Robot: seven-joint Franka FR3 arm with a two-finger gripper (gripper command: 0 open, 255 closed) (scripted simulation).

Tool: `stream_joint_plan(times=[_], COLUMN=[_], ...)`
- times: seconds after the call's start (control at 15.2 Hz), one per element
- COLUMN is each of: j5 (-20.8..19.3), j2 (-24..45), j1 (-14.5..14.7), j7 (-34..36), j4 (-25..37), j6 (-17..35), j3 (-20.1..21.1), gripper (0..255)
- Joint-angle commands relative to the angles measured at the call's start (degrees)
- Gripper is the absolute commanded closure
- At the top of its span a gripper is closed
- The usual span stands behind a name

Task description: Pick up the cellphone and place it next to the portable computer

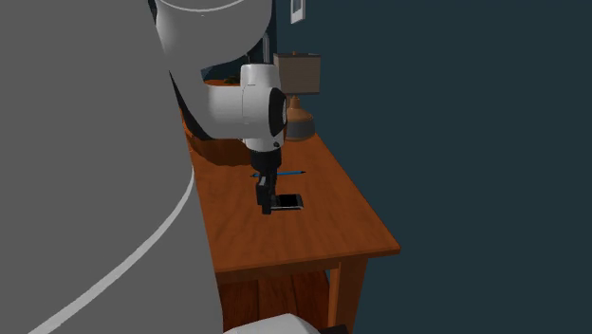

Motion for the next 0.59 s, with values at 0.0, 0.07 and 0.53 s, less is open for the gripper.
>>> stream_joint_plan(times=[0.0,0.07,0.53], j5=[-0.64,-0.99,-2.92], j2=[-0.98,-1.53,-4.98], j1=[0.00,0.01,-0.01], j7=[0.44,0.69,2.11], j4=[0.51,0.81,3.31], j6=[-1.37,-2.16,-7.71], j3=[0.02,0.04,0.41], gripper=[255,255,255])
